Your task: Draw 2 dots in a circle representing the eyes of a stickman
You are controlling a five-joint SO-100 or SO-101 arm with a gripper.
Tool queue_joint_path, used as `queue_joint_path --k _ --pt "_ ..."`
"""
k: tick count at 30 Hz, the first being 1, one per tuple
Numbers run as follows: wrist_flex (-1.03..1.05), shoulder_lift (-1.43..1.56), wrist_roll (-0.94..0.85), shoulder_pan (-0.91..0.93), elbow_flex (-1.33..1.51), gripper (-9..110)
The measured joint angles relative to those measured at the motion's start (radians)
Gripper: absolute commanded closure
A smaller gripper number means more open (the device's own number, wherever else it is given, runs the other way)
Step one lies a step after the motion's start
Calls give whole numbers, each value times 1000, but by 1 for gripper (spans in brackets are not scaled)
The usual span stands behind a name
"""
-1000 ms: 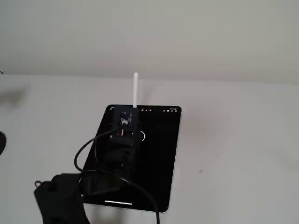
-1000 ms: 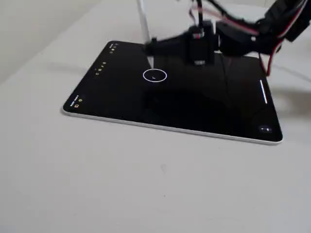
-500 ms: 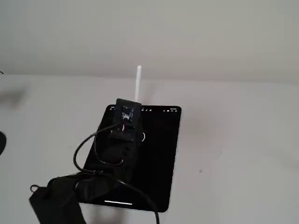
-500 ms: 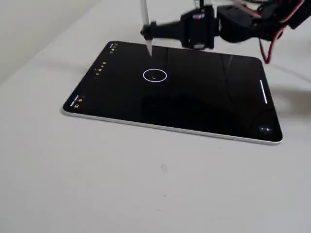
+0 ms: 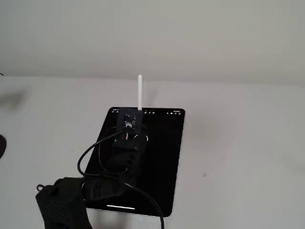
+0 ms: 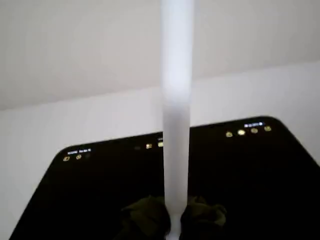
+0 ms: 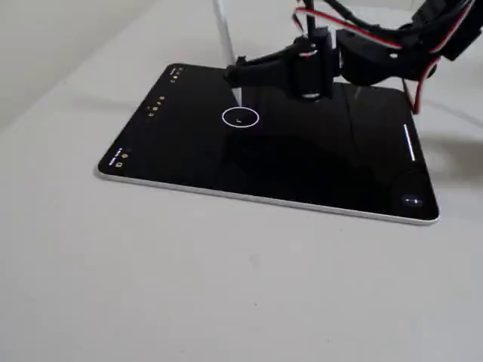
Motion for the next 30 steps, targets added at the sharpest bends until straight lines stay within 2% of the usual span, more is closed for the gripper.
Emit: queue_joint_path --k 30 --pt "-26 -67 -35 0 -29 102"
